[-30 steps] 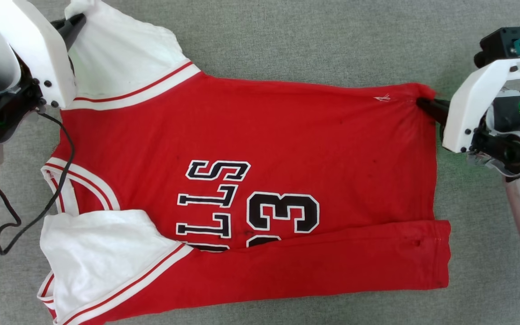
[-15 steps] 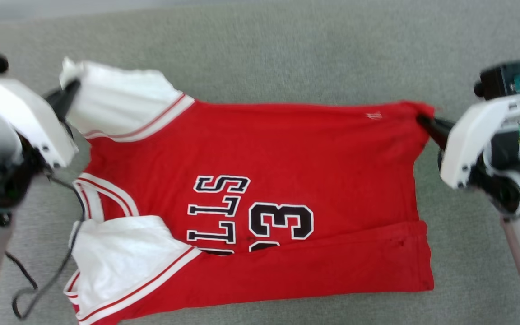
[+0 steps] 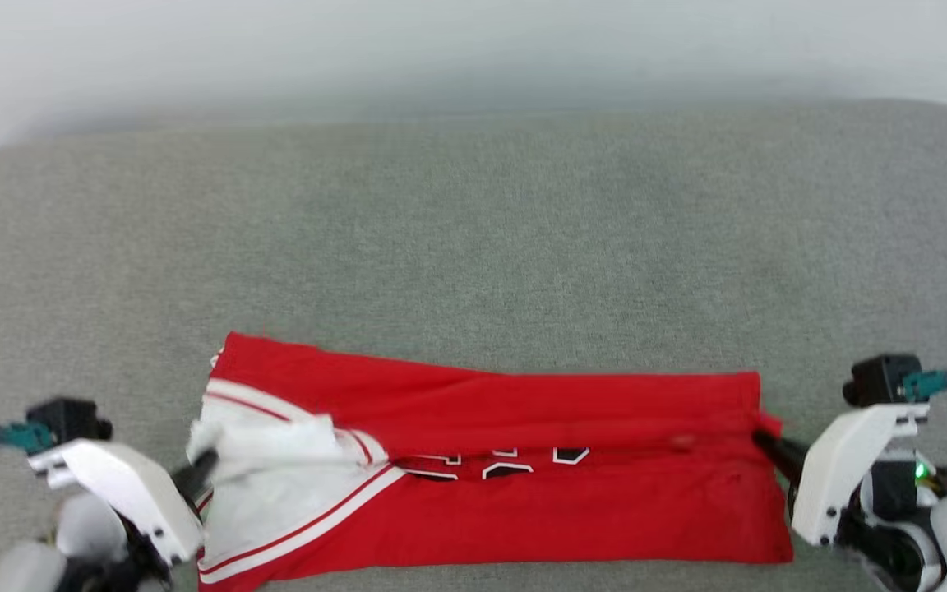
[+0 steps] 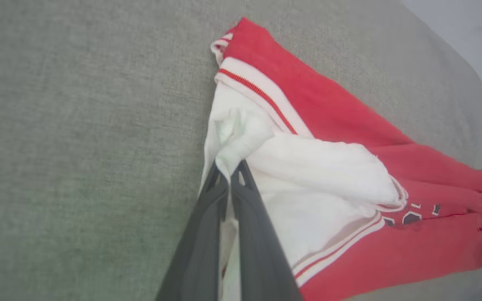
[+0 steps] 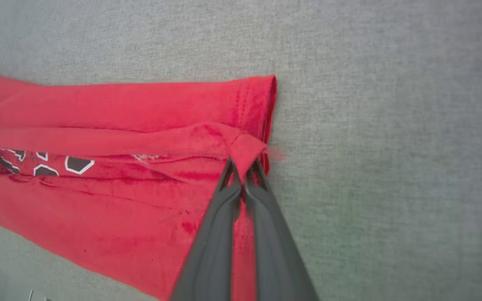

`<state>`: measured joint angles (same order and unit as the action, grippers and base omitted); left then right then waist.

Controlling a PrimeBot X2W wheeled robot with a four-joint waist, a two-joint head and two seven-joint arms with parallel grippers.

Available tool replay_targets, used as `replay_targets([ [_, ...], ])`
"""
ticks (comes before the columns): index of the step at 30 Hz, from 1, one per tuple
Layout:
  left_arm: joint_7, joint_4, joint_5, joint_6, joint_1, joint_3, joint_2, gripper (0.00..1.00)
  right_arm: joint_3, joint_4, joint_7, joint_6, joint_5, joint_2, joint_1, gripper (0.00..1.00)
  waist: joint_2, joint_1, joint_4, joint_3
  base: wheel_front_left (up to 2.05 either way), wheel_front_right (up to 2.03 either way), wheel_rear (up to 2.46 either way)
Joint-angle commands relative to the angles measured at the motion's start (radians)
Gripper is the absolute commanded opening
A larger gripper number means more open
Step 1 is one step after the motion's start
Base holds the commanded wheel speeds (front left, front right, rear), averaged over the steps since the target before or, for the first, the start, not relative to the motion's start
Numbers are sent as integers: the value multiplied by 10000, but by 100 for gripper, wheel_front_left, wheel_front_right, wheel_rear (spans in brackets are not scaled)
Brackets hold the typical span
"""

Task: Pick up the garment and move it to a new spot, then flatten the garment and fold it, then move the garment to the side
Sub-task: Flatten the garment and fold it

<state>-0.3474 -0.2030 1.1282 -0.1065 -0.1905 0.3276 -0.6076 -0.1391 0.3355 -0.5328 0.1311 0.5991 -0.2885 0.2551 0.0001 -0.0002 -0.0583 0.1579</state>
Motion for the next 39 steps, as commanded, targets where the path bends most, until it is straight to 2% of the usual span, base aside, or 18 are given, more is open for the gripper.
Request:
replay_targets([
  [1,84,-87,71,-29,312,64,115,0,23,90,97,-7,58,-9,-321,0,-1,2,61,-126,0,0,0],
  [3,173,-210,230,-57,656,107,389,1,106,249,278,-7,39,15,-589,45,-1,2,75,-154,0,0,0],
  [4,243,-335,285,-67,775,102,510,73,110,349,370,-8,-29,33,-726,100,-1,2,79,-162,0,0,0],
  [5,344,-492,221,-45,850,144,567,100,132,417,475,-8,-10,120,-814,100,-1,2,76,-176,0,0,0],
  [11,1664,-971,-161,176,764,105,1202,100,95,200,1062,-8,-34,171,-1308,100,-1,2,-69,-326,0,0,0],
  [14,2627,-764,-592,163,594,8,1397,100,237,-380,1381,-5,-70,86,-1411,100,-1,2,-180,-481,0,0,0],
  [18,3741,-301,-1318,-65,496,-14,1461,100,716,-1147,1324,-5,-157,-18,-1603,100,-1,2,-298,-731,0,0,0],
  [25,5286,406,-2657,-428,150,246,1656,100,1563,-2083,-33,-5,-472,-276,-1418,100,-1,2,-165,-942,0,0,0],
  [28,5744,699,-3310,-757,4,334,1812,100,1821,-2262,-866,-5,-623,-261,-1362,100,-1,2,13,-931,0,0,0],
  [33,6069,1292,-4420,-1158,-17,430,2032,100,2149,-2131,-2089,-5,-863,70,-1443,100,-1,2,467,-825,0,0,0],
  [39,6123,1924,-5378,-1517,205,489,2175,100,2217,-1417,-2571,-5,-979,569,-1365,100,-1,2,910,-549,0,0,0],
])
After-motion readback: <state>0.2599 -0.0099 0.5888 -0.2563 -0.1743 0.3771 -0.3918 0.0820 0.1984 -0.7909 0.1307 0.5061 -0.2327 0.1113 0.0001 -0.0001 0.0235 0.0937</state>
